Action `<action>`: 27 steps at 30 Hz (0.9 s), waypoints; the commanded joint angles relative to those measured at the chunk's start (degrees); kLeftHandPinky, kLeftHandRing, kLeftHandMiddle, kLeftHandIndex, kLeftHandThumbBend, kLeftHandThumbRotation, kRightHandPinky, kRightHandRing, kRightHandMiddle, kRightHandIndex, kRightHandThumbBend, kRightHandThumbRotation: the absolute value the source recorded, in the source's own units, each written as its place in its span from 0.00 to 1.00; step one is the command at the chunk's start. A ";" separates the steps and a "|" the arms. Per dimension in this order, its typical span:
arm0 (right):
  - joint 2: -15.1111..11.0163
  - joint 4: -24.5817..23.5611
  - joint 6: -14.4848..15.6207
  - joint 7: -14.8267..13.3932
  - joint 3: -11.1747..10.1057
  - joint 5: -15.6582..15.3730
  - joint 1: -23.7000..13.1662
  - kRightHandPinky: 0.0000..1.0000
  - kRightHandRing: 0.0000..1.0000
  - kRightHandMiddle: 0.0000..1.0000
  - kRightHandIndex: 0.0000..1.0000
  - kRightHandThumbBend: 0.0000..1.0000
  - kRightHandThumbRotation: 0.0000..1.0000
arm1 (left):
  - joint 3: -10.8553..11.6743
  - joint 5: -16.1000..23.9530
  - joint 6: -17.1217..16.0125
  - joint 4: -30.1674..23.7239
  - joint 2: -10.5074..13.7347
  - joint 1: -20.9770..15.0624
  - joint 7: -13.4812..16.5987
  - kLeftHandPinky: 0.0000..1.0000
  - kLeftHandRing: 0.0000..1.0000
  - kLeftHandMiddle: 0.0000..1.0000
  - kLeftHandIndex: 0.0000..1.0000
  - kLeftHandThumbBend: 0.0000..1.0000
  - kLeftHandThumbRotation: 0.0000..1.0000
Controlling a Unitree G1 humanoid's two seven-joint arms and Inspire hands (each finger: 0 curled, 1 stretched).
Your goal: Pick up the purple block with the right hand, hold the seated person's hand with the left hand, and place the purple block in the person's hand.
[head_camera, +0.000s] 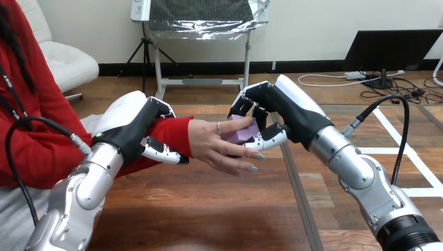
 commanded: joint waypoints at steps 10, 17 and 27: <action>1.80 -5.72 -2.33 1.08 -1.34 2.89 -1.96 0.29 0.33 0.39 0.42 0.81 0.00 | -1.30 -1.50 -2.05 -0.41 -5.90 -12.73 3.01 0.25 0.30 0.37 0.39 0.77 0.00; 1.90 -5.74 -2.45 1.06 -1.38 3.01 -1.76 0.29 0.33 0.39 0.42 0.81 0.00 | -1.50 -1.36 -2.00 0.11 -6.39 -12.83 3.11 0.25 0.31 0.37 0.40 0.77 0.00; 1.65 -5.79 -2.05 0.61 -1.37 2.59 -1.57 0.30 0.34 0.39 0.42 0.81 0.00 | -1.64 -1.19 -2.39 0.54 -6.73 -12.53 3.55 0.24 0.30 0.37 0.39 0.79 0.00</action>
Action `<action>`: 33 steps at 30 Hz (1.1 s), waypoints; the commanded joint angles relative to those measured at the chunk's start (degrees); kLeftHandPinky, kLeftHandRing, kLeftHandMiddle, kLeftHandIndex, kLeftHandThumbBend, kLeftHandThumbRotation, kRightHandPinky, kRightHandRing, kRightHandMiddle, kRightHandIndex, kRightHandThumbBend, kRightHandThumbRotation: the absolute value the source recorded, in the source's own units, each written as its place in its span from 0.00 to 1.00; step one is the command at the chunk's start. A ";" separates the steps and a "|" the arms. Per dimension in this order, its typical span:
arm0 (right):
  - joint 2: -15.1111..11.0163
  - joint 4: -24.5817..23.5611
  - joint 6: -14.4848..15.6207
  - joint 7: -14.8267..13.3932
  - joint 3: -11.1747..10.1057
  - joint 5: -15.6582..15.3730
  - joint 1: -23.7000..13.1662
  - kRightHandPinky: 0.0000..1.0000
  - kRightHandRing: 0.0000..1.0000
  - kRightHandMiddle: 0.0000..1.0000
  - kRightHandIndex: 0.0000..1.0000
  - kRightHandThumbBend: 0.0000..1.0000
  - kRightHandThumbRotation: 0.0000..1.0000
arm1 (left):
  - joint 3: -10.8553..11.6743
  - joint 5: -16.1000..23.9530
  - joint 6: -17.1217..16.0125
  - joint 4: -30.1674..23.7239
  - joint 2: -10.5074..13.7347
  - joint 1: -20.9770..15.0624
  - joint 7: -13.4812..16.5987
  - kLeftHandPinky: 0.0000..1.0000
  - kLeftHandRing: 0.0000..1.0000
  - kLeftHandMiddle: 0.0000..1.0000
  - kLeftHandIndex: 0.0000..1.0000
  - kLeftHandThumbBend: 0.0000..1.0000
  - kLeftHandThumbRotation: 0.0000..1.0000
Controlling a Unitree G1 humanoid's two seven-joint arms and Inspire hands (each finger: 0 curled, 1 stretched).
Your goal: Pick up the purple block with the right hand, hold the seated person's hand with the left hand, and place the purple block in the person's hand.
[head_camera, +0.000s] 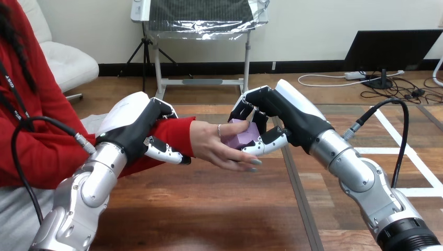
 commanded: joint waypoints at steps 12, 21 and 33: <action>1.15 -4.56 -2.56 -0.17 -1.37 2.06 -2.42 0.32 0.37 0.41 0.43 0.80 0.00 | -1.01 -2.54 -1.75 -3.41 -4.31 -9.95 1.66 0.25 0.31 0.38 0.41 0.78 0.00; 0.70 -3.74 -2.69 0.52 -1.66 2.86 -2.32 0.36 0.41 0.46 0.47 0.80 0.00 | 0.04 -5.08 -1.76 -6.40 -3.27 -7.71 -0.96 0.35 0.42 0.47 0.48 0.75 0.07; -0.35 -3.34 -1.95 0.93 -2.26 2.59 -2.07 0.39 0.46 0.52 0.53 0.82 0.11 | 1.11 -8.56 -4.07 -9.95 -1.12 -3.88 -2.26 0.50 0.60 0.62 0.61 0.81 0.46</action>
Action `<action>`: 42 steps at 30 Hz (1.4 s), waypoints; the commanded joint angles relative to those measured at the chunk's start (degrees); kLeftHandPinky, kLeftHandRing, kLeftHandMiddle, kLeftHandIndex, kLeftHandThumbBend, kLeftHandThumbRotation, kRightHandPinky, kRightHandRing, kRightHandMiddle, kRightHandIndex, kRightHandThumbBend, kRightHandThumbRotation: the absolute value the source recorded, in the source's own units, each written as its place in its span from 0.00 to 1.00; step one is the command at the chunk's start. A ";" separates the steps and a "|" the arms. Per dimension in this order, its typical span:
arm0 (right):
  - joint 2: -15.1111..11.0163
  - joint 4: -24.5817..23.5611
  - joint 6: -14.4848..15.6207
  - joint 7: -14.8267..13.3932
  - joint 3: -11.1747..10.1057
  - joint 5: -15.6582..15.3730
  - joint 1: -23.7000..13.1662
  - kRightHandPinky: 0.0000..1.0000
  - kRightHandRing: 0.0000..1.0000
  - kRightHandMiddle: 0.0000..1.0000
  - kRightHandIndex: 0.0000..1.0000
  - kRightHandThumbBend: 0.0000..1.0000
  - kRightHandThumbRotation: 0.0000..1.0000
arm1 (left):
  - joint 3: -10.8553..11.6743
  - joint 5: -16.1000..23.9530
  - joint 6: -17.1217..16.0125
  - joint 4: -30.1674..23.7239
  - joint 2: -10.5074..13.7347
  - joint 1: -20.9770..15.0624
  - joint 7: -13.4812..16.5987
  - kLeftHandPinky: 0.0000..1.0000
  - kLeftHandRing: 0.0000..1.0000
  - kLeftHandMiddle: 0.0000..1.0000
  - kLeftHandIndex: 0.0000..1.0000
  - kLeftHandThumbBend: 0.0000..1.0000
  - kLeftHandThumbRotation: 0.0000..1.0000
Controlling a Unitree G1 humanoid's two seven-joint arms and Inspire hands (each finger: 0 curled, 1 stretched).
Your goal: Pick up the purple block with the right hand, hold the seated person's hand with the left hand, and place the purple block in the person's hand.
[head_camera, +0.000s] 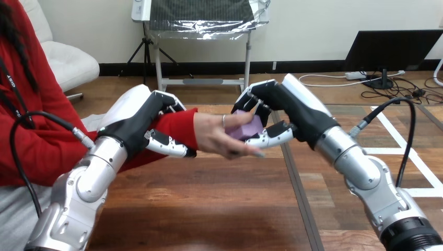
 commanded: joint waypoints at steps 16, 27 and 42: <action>-0.90 -2.43 -1.15 2.55 -1.60 1.76 -1.34 0.46 0.54 0.58 0.60 0.85 0.76 | 1.54 -5.15 -3.01 -14.05 -0.23 2.88 0.44 0.56 0.67 0.70 0.72 0.99 0.80; -1.21 -1.45 -2.05 3.56 -2.10 2.42 -1.06 0.51 0.58 0.61 0.65 0.90 0.96 | 2.44 -5.17 -1.32 -19.08 -0.25 7.62 0.24 0.59 0.70 0.73 0.73 0.96 0.93; -1.07 0.84 -4.14 4.49 -2.91 4.27 -0.92 0.52 0.60 0.65 0.67 0.91 1.00 | 3.30 -5.71 -0.87 -23.59 -0.81 13.67 0.64 0.60 0.71 0.73 0.74 0.89 1.00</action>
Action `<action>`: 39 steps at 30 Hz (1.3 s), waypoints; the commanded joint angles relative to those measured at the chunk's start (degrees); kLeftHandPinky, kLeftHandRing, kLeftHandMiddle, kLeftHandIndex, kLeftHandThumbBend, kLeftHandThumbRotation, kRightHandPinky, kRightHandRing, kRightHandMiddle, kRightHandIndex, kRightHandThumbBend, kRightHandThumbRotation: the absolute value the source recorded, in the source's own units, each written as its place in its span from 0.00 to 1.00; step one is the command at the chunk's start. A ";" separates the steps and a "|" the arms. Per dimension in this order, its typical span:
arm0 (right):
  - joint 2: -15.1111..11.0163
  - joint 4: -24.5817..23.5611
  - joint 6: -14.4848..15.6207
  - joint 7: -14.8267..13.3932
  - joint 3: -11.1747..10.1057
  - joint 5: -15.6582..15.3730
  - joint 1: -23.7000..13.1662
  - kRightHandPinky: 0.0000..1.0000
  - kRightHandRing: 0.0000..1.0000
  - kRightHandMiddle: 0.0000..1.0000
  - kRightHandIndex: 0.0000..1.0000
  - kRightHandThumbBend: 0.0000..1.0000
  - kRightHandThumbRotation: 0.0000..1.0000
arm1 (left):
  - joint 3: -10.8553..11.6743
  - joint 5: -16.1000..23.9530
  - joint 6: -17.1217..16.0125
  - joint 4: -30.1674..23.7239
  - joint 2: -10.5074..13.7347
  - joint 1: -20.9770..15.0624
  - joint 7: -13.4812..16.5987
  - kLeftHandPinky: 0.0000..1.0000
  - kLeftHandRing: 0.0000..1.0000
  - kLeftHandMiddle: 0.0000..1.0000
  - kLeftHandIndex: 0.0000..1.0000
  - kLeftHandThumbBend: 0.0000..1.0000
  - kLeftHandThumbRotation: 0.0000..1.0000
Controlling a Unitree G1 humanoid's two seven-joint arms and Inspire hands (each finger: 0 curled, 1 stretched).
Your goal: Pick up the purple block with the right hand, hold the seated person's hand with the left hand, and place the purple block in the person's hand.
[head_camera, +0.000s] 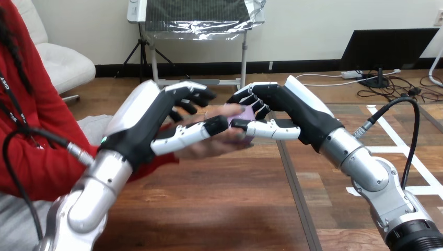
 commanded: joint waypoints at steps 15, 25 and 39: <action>-0.42 1.63 -1.19 0.96 -2.41 3.13 -1.34 0.52 0.62 0.67 0.68 0.92 1.00 | 2.12 -1.92 -1.59 -4.72 -0.51 6.20 1.15 0.59 0.70 0.73 0.73 0.83 0.99; -0.65 1.99 -1.10 1.40 -3.09 3.45 -0.58 0.52 0.63 0.67 0.68 0.89 1.00 | 2.35 -3.06 -3.81 -5.61 -2.02 10.33 3.00 0.59 0.70 0.72 0.72 0.81 0.96; -1.52 0.82 -3.49 0.77 -3.53 3.01 2.59 0.51 0.61 0.66 0.67 0.83 1.00 | 2.71 -4.28 -11.05 -5.29 -5.29 17.84 9.09 0.60 0.71 0.74 0.74 0.73 0.96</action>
